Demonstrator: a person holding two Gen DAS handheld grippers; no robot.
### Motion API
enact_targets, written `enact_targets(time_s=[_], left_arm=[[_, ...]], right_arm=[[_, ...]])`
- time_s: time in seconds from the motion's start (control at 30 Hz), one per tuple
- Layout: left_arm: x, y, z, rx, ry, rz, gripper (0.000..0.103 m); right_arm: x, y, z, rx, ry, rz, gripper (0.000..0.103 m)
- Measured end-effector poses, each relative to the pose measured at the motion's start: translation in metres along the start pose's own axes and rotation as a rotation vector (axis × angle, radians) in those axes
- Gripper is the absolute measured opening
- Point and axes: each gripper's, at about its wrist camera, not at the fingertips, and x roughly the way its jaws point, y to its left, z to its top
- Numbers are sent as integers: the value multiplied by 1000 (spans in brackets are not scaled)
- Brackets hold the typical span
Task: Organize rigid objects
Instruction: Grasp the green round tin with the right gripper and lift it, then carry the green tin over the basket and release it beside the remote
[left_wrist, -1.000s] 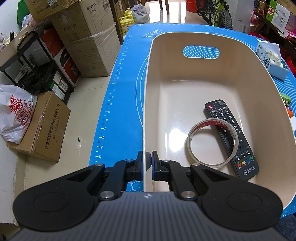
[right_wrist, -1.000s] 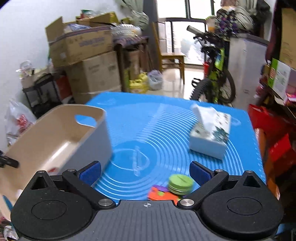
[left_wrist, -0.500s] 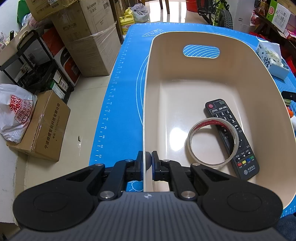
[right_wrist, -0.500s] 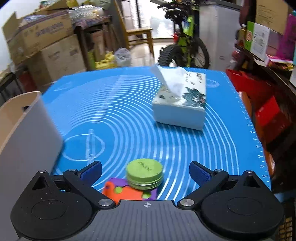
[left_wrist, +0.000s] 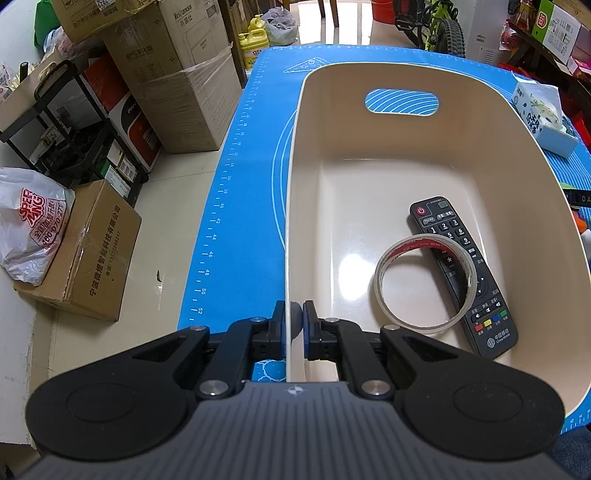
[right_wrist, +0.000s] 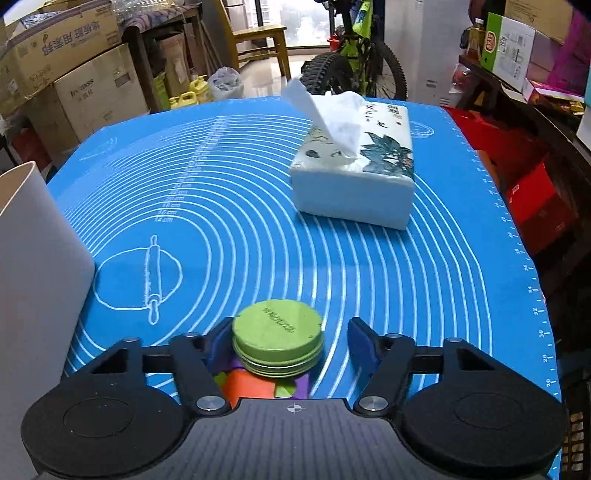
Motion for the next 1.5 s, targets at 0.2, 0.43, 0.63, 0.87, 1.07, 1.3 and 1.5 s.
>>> enact_targets(time_s=[0.2, 0.43, 0.63, 0.87, 1.07, 1.3, 1.5], left_arm=[[0, 0, 0, 2, 1, -1, 10], [0, 0, 0, -3, 1, -2, 10], [0, 0, 0, -3, 1, -1, 9], [0, 0, 0, 0, 2, 3, 9], [0, 0, 0, 2, 2, 4, 10], [-1, 0, 0, 5, 2, 5, 10], [-1, 1, 0, 3, 2, 4, 10]], right_arm=[[-8, 5, -5, -24, -33, -6, 54], [-39, 2, -2, -23, -119, 11, 54], [-80, 25, 10, -105, -232, 67, 54], [-128, 77, 21, -197, -333, 195, 54], [-141, 129, 11, -290, -306, 316, 54], [-131, 181, -18, -374, -195, 372, 54], [-116, 210, -42, -449, -98, 378, 54]])
